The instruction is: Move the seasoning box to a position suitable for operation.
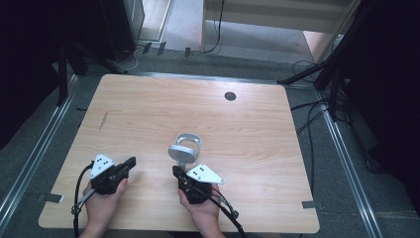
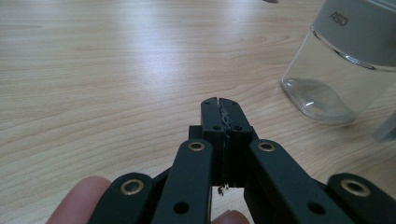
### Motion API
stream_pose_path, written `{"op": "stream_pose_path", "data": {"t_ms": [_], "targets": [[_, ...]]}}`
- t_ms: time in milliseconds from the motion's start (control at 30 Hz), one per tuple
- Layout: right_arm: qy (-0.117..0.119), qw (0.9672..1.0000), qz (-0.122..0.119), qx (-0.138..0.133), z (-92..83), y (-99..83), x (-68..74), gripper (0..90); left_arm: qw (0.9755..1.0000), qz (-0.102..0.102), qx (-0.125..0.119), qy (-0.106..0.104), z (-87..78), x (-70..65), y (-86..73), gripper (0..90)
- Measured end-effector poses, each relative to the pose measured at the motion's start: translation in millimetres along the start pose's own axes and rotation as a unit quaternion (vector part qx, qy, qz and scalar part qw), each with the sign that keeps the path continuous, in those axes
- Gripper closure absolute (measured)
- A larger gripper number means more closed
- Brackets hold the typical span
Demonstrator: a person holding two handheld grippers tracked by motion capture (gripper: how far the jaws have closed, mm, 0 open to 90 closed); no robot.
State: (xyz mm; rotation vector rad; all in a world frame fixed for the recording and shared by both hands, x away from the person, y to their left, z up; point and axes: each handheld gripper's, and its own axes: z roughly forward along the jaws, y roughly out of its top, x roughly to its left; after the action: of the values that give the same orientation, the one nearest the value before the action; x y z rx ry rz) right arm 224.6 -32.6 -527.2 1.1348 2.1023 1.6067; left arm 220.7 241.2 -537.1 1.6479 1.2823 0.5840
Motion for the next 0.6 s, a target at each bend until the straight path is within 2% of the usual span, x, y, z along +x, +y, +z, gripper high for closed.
{"op": "stream_pose_path", "data": {"t_ms": [167,267,300,533,600], "targets": [[-0.004,1.0000,-0.002,-0.002,-4.7,0.5,-5.4,90.0,1.0000,0.007,-0.001,0.003,0.3,-2.8,0.3,89.9],[-0.014,0.9999,0.002,-0.003,-9.4,-0.7,-12.1,90.0,1.0000,0.009,-0.001,0.001,1.8,-5.3,0.9,89.7],[-0.020,0.9998,0.006,-0.003,-11.1,-1.6,-14.9,90.0,0.9999,0.017,-0.001,0.000,3.9,-8.9,2.3,89.7],[-0.040,0.9991,0.015,-0.004,-17.9,-3.1,-31.0,90.0,0.9995,0.021,0.001,-0.024,9.8,-15.0,9.3,89.2],[-0.054,0.9982,0.025,-0.010,-22.5,0.3,-43.2,90.0,0.9991,0.020,0.003,-0.039,14.2,-17.3,12.4,88.8]]}}
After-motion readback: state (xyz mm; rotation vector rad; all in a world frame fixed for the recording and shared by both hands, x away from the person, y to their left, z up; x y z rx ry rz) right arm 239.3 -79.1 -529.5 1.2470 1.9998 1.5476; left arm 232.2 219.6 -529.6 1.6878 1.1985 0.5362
